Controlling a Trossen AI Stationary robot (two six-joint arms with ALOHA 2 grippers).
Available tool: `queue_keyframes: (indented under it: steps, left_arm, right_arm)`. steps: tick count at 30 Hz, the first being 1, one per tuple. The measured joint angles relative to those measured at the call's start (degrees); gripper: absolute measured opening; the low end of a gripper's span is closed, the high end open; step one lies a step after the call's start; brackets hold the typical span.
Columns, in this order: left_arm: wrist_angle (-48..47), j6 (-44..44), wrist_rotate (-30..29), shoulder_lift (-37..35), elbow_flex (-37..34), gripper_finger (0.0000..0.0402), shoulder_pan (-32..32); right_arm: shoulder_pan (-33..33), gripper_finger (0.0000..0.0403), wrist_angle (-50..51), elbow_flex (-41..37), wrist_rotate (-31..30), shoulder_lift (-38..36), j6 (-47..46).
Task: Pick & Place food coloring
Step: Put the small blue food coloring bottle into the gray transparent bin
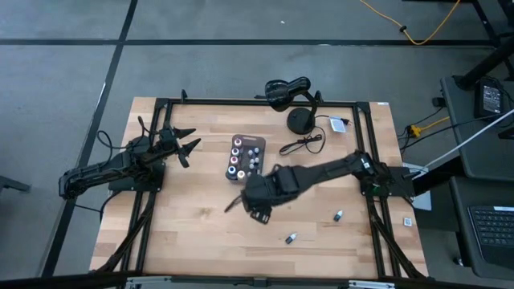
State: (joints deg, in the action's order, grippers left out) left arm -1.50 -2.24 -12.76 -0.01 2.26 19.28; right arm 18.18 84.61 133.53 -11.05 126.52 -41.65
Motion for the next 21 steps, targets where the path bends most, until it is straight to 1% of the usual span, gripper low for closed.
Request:
queue_keyframes:
  steps: [5,11,15,19,21]
  left_arm:
    - [0.00,0.00,0.01,0.00,0.00,0.0212,-0.01]
    - [0.00,0.00,-0.01,0.00,0.00,0.0212,-0.01]
    - [0.00,0.00,-0.01,0.00,0.00,0.0212,0.00]
    - [-0.01,0.00,-0.01,0.00,0.00,0.0212,-0.01]
    - [0.02,0.00,-0.01,0.00,0.00,0.0212,-0.01]
  right_arm:
    - [3.85,0.0308,1.87,-0.91,-0.03,-0.15,-11.32]
    - [6.58,0.0299,1.24,-8.09,0.98,-0.15,-24.42]
    - [6.74,0.0294,0.86,-14.98,6.05,-0.54,-33.55]
    - [5.72,0.0294,-0.48,-22.40,15.19,-2.06,-44.68]
    - [5.54,0.0294,-1.91,-25.94,17.84,-3.12,-49.01]
